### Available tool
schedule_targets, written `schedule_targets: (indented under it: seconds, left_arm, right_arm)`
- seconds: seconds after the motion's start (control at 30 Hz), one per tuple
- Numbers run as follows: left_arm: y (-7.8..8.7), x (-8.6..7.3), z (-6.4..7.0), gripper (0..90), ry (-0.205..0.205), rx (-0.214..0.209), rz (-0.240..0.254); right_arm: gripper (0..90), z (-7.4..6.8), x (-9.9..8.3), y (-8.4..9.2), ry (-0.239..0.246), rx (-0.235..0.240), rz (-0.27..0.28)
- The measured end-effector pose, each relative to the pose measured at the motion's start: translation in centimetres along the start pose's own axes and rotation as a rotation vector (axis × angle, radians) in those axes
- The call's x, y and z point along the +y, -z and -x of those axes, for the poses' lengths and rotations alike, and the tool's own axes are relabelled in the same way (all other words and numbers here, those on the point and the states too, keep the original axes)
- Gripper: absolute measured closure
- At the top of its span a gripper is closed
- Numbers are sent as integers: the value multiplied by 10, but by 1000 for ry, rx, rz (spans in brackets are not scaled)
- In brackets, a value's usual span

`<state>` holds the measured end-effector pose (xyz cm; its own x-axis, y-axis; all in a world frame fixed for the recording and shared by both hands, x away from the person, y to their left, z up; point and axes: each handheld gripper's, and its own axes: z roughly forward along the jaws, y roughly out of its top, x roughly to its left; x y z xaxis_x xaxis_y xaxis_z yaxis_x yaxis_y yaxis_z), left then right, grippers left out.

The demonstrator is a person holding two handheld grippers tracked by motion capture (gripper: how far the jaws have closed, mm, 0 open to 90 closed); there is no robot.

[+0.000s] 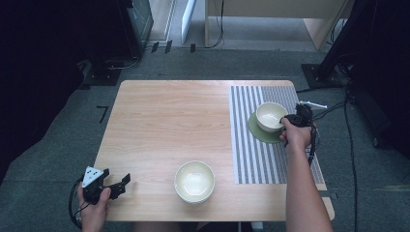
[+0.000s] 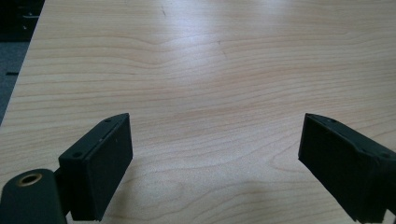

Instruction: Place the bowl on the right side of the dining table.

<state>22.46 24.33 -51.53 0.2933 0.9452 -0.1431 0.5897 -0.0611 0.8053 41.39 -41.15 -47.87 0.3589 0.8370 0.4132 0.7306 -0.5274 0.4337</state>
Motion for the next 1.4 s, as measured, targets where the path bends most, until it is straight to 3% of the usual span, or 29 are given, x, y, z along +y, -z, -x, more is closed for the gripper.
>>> schedule_targets:
  seconds: [0.3,0.43,0.47,0.57,0.63,0.7,0.77,0.8,0.9,1.0,1.03,1.07,1.17,1.23,1.4]
  left_arm:
    - [0,0,0,97,1,1,1]
    - [0,0,0,97,-2,-3,-4]
    - [0,0,1,97,-4,-2,-4]
    - [0,0,1,97,-5,-1,-4]
    - [0,0,1,97,-5,-1,-4]
    - [0,0,1,97,-5,2,-1]
    - [0,0,1,97,-3,2,-1]
    - [0,0,0,97,1,4,-1]
    - [0,0,0,97,1,7,2]
    - [1,0,0,97,1,7,2]
    - [0,0,0,97,1,6,1]
    - [0,0,0,97,2,4,0]
    - [0,0,0,97,3,4,-1]
    - [0,0,0,97,2,4,-1]
    - [0,0,0,97,2,4,0]
  right_arm:
    - [802,0,0,1,-9,1,5]
    - [702,2,-2,3,12,44,25]
    - [639,1,-4,4,53,64,29]
    - [537,3,-8,7,71,92,63]
    - [517,3,-10,8,82,98,77]
    - [417,3,-14,11,103,81,103]
    - [408,5,-15,13,105,76,111]
    - [325,9,-19,18,109,88,130]
    - [331,11,-21,23,119,76,151]
    - [253,11,-29,34,174,79,230]
    - [253,11,-29,34,174,79,230]
    - [160,9,-34,38,207,88,270]
    - [110,6,-40,40,239,101,309]
    - [26,3,-47,42,270,109,350]
    - [0,0,-57,47,297,148,410]
